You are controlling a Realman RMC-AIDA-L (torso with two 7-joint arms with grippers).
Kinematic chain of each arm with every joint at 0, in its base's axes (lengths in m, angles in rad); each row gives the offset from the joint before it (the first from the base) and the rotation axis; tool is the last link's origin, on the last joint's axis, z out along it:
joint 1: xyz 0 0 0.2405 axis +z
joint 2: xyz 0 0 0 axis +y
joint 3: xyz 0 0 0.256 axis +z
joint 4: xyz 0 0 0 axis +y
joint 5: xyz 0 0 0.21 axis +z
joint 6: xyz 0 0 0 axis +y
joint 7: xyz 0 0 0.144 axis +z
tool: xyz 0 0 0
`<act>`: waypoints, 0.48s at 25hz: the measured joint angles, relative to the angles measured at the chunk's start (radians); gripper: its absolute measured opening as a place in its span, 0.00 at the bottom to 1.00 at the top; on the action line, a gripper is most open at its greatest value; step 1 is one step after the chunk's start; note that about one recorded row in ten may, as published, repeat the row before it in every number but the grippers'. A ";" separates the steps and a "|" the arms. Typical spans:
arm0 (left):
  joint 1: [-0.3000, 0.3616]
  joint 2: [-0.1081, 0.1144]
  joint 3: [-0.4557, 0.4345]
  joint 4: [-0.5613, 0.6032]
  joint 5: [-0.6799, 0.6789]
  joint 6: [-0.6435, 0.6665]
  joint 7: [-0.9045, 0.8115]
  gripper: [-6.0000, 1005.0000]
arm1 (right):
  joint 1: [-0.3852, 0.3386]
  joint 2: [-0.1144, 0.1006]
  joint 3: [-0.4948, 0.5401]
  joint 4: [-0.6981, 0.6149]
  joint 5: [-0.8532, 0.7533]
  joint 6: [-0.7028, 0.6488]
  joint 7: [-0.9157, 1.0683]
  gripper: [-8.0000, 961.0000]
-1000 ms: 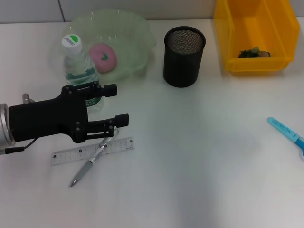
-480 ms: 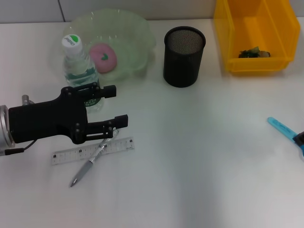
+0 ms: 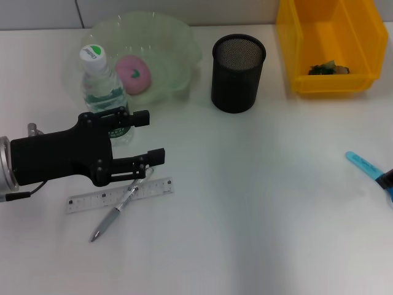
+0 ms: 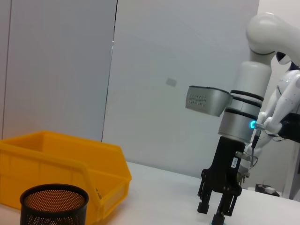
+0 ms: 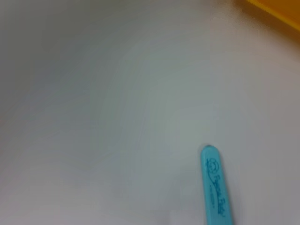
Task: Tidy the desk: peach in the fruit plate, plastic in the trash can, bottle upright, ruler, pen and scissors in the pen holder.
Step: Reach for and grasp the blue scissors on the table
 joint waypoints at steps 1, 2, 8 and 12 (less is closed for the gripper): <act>0.000 0.000 -0.001 0.000 0.000 0.000 0.000 0.70 | 0.000 0.000 -0.003 0.008 0.000 0.009 0.000 0.62; 0.001 0.000 -0.001 0.000 0.000 0.000 0.000 0.70 | 0.000 0.000 -0.005 0.016 0.000 0.017 0.000 0.62; 0.002 -0.001 -0.002 0.000 0.000 0.004 0.000 0.70 | 0.007 0.001 -0.028 0.055 0.000 0.057 0.000 0.61; 0.002 -0.002 -0.001 0.000 0.000 0.003 -0.001 0.70 | 0.005 0.002 -0.050 0.062 0.000 0.078 0.005 0.60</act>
